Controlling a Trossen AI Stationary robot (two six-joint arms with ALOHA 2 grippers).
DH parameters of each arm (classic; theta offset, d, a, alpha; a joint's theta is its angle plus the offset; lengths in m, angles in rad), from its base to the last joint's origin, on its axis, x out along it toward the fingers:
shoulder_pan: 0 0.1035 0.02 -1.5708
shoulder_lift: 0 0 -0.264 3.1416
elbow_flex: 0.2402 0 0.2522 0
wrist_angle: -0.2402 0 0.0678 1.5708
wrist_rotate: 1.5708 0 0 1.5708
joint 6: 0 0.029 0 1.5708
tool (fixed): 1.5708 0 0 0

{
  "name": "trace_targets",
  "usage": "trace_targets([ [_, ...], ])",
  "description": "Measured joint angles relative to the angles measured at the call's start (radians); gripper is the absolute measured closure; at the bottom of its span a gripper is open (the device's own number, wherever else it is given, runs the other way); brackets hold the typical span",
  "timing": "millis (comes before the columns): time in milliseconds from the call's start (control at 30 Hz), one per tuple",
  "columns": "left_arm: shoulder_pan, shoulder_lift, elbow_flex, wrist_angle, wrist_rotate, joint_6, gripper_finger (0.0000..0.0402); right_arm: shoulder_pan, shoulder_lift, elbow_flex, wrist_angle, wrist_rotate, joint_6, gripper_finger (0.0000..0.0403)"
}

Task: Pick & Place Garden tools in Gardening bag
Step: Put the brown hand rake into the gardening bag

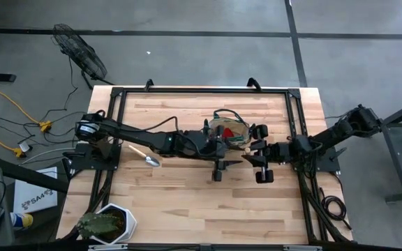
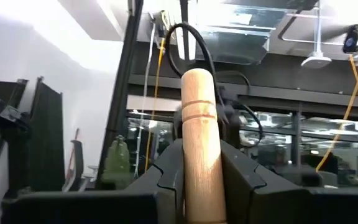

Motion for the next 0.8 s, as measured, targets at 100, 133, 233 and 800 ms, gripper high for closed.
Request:
trace_targets([
  [100,0.000,0.021,0.000,0.045,0.001,-0.002,0.0224,-0.003,0.018,0.000,0.030,-0.027,0.000,0.0347],
  [133,0.000,0.024,0.002,0.050,0.001,-0.002,0.0224,-0.006,0.023,0.000,0.042,-0.040,0.001,0.0347],
  [233,0.000,0.032,0.001,0.044,0.001,-0.003,0.0224,-0.017,0.032,0.012,0.047,-0.062,0.002,0.0347],
  [800,0.000,0.066,-0.001,0.060,0.002,-0.025,0.0290,-0.036,0.092,0.067,0.047,-0.107,0.003,0.0347],
])
